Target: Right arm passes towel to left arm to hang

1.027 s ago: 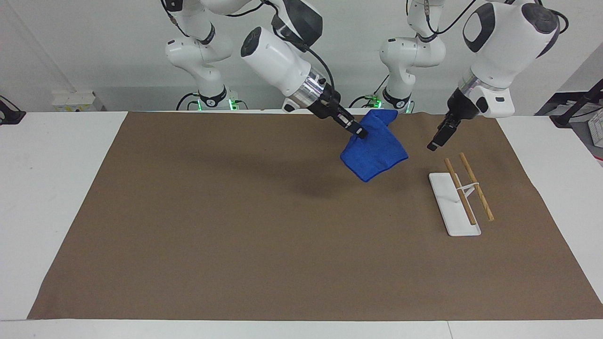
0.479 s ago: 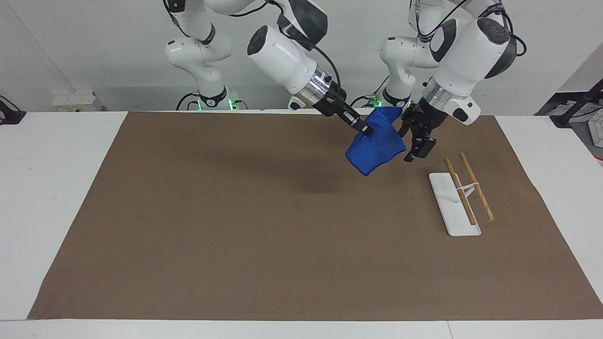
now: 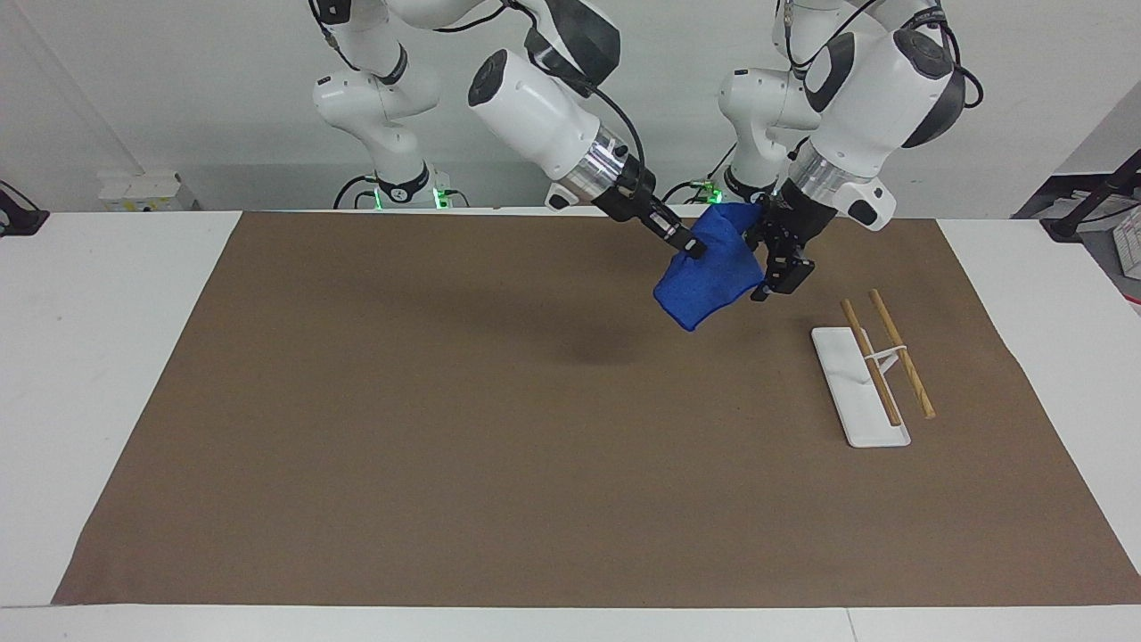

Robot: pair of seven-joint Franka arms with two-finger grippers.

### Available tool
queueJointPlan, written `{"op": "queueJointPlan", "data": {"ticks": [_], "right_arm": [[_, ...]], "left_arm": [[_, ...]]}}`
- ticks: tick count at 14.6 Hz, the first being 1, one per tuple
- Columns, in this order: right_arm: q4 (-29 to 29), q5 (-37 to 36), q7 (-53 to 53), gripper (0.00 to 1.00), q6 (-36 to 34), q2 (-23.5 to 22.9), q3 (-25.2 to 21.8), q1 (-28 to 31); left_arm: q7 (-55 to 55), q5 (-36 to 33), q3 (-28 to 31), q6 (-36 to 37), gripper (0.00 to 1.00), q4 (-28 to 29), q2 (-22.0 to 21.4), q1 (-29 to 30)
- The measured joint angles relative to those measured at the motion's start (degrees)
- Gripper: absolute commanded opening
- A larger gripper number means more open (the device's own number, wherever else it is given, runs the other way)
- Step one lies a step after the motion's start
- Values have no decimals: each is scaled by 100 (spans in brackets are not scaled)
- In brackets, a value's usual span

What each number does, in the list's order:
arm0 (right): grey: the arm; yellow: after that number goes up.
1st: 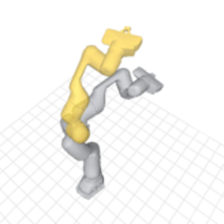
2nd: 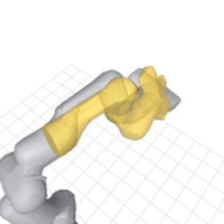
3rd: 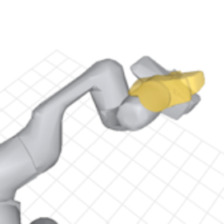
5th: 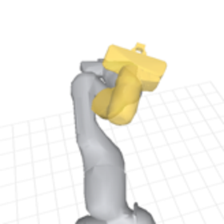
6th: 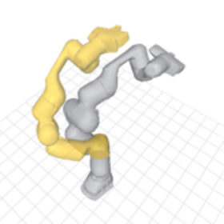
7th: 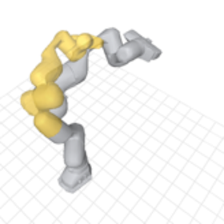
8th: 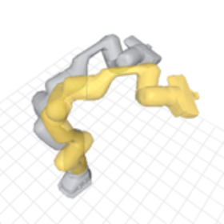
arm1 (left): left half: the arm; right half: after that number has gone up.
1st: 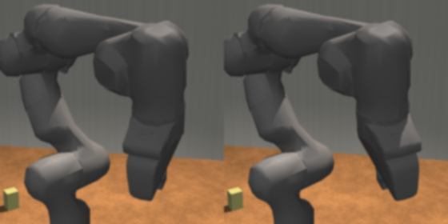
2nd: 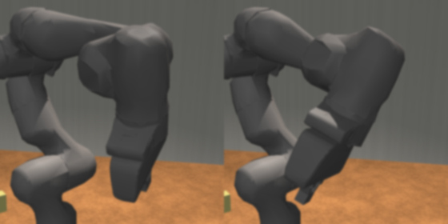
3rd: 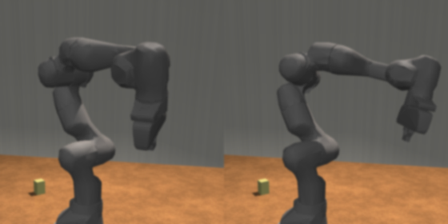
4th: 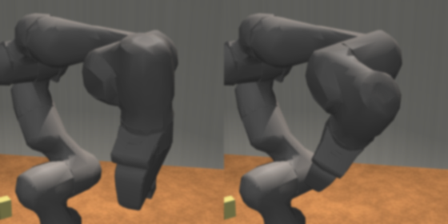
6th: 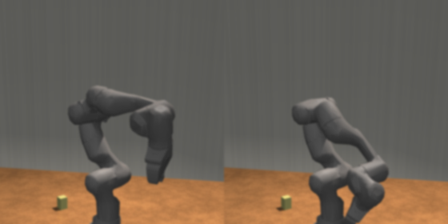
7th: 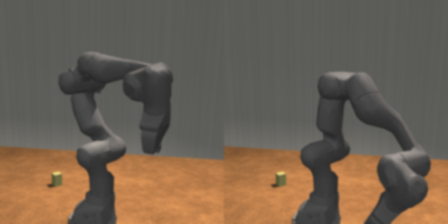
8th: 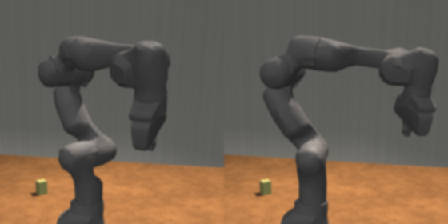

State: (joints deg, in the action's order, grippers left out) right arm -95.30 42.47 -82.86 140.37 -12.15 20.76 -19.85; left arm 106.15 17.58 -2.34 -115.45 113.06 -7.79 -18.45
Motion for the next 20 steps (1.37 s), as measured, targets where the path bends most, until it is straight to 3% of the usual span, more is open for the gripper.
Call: {"op": "queueJointPlan", "data": {"ticks": [2,3,10,12,13,16,20], "right_arm": [[0,-9,0,0,-4,0,0,0],[0,-13,0,0,-8,-1,0,0],[0,-37,0,1,-13,-3,0,0],[0,-90,0,31,-33,-3,-3,1],[0,-104,3,60,-89,-4,-16,6],[1,-120,160,99,-260,-4,-64,62],[-8,-417,1094,99,-425,1,-242,76]], "left_arm": [[41,44,0,-68,5,61,0,0],[46,48,1,-76,0,72,0,0],[54,50,29,-120,0,74,-16,4],[54,50,39,-165,0,75,-17,5],[54,50,41,-184,0,75,-17,5],[54,50,45,-215,0,75,-18,6],[-157,50,71,-229,0,90,-18,137]]}}
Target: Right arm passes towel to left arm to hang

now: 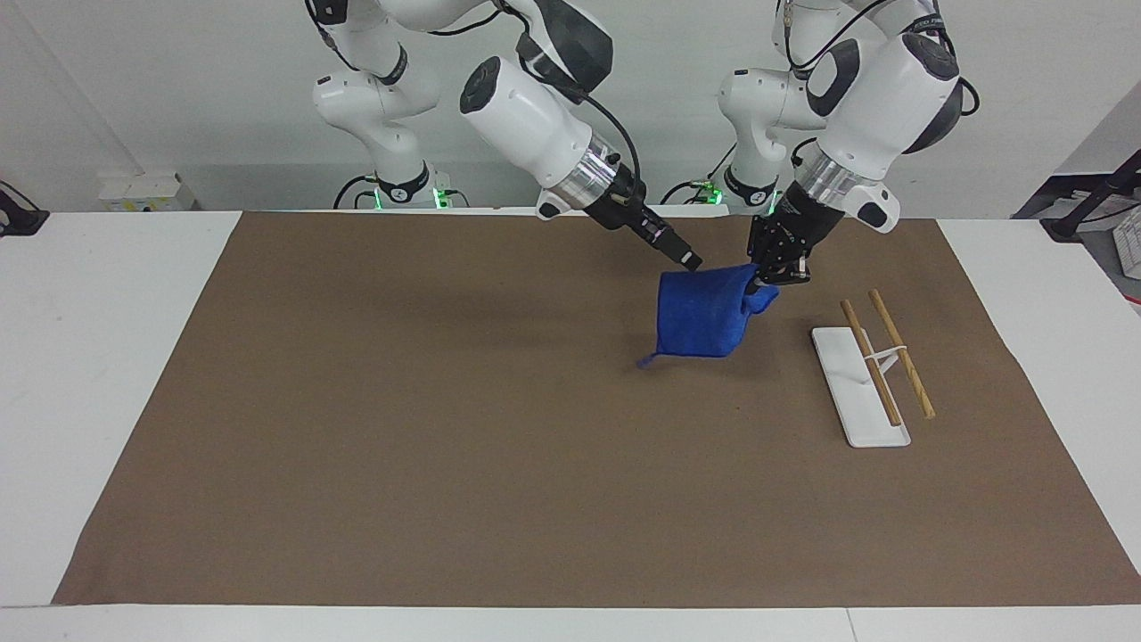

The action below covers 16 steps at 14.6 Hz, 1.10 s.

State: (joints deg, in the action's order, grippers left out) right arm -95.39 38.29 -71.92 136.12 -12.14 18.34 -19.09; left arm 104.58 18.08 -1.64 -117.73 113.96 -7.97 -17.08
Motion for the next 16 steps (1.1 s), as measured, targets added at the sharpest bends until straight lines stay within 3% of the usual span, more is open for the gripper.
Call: {"op": "queueJointPlan", "data": {"ticks": [6,9,11,16], "right_arm": [[-374,-1612,3139,99,-821,266,-1040,12],[-420,-2014,4768,99,-2157,530,-2077,42],[-425,-2711,5822,99,-2915,728,-2698,178],[-410,-3828,6344,99,-3896,1229,-2991,756]], "left_arm": [[-2311,0,56,-30,0,220,-19,1169],[-3339,-9,74,-151,0,247,-24,1673],[-3884,-141,81,-323,0,256,-24,1939],[-4794,-1032,82,-959,0,256,-22,2150]]}}
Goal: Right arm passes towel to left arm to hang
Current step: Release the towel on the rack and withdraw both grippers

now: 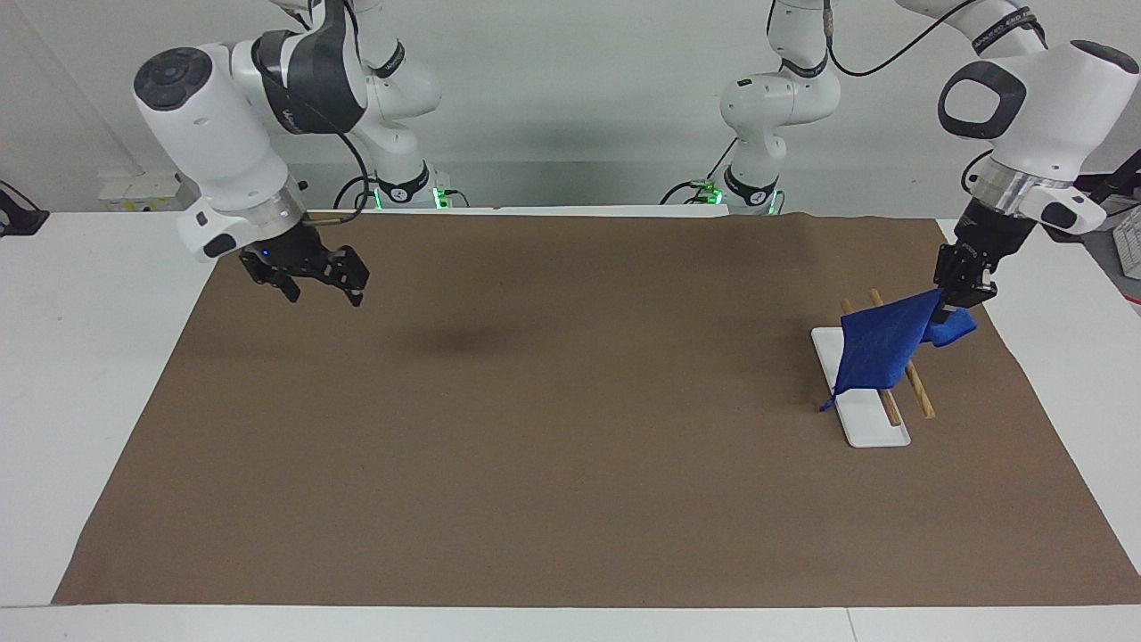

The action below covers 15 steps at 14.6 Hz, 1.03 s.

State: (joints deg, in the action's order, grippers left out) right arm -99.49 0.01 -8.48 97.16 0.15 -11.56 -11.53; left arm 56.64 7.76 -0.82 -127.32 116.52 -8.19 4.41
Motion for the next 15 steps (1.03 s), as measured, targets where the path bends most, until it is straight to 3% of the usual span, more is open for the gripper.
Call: {"op": "queueJointPlan", "data": {"ticks": [6,10,12,13,14,15], "right_arm": [[317,-231,566,99,-464,141,-213,255],[319,-231,566,99,-516,137,-217,250],[327,-231,566,99,-520,142,-215,245],[333,-231,566,99,-520,143,-214,242],[338,-231,566,99,-520,144,-213,241],[339,-231,566,99,-520,144,-213,241]], "left_arm": [[-390,-310,3,-36,0,63,39,424],[-394,-312,5,-414,2,421,143,571],[-394,-312,0,-538,11,591,175,571],[-394,-312,-2,-547,31,633,175,571],[-394,-313,-2,-548,77,645,175,571],[-394,-313,-2,-548,99,645,173,575]]}}
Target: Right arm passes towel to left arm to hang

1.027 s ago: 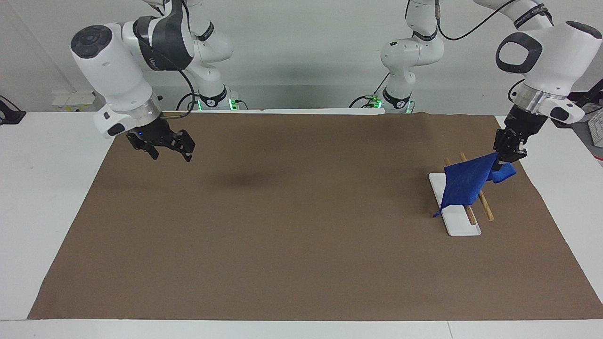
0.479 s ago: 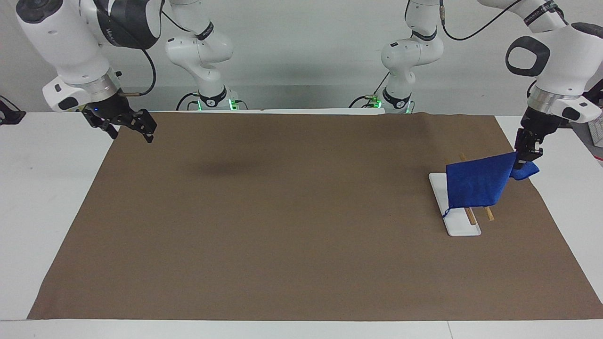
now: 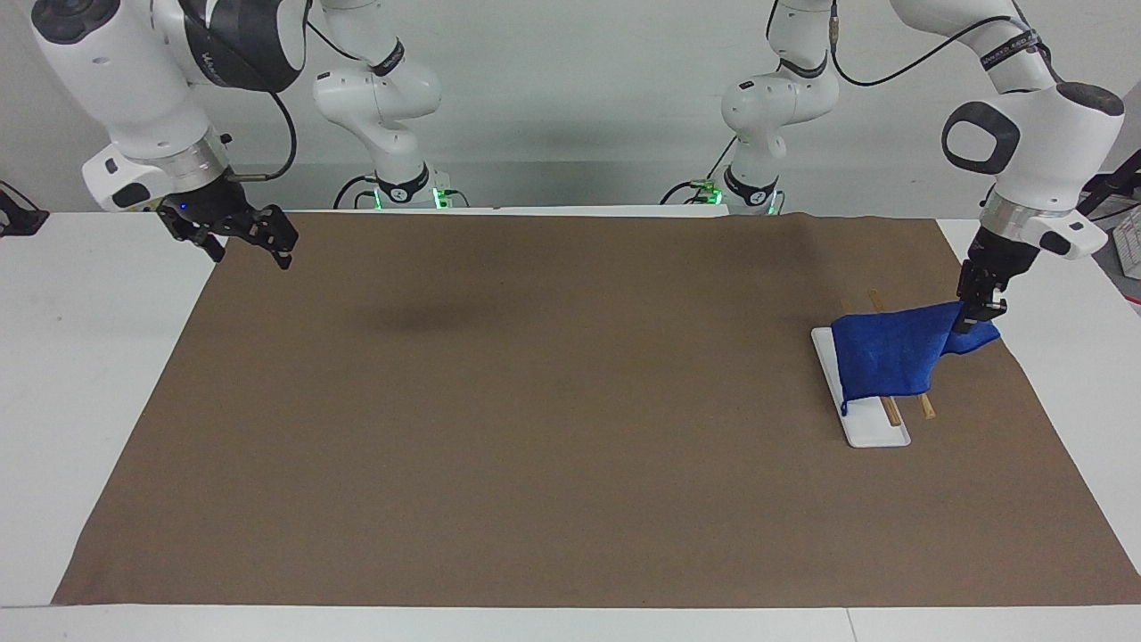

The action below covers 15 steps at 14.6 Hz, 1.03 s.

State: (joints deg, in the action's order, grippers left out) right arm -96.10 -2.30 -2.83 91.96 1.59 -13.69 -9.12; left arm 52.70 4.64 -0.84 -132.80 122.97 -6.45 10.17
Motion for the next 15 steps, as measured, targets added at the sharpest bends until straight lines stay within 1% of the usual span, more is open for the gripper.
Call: {"op": "queueJointPlan", "data": {"ticks": [4,6,9,11,13,15], "right_arm": [[0,0,0,99,0,0,4,-19],[0,0,0,99,0,0,8,-25],[2,0,0,99,0,0,12,-25],[6,0,0,99,0,4,32,-26],[7,0,0,99,0,12,54,-30],[7,0,0,99,-6,23,61,-31]], "left_arm": [[-25,-1,8,71,100,-105,1,85],[-56,-1,9,450,100,-437,20,100],[-517,-4,-43,1435,100,-1216,86,71],[-1130,-5,-102,2366,100,-1753,124,32],[-1713,-7,-120,3309,100,-2353,195,-244],[-2040,-41,-140,4108,100,-2995,376,-610]]}}
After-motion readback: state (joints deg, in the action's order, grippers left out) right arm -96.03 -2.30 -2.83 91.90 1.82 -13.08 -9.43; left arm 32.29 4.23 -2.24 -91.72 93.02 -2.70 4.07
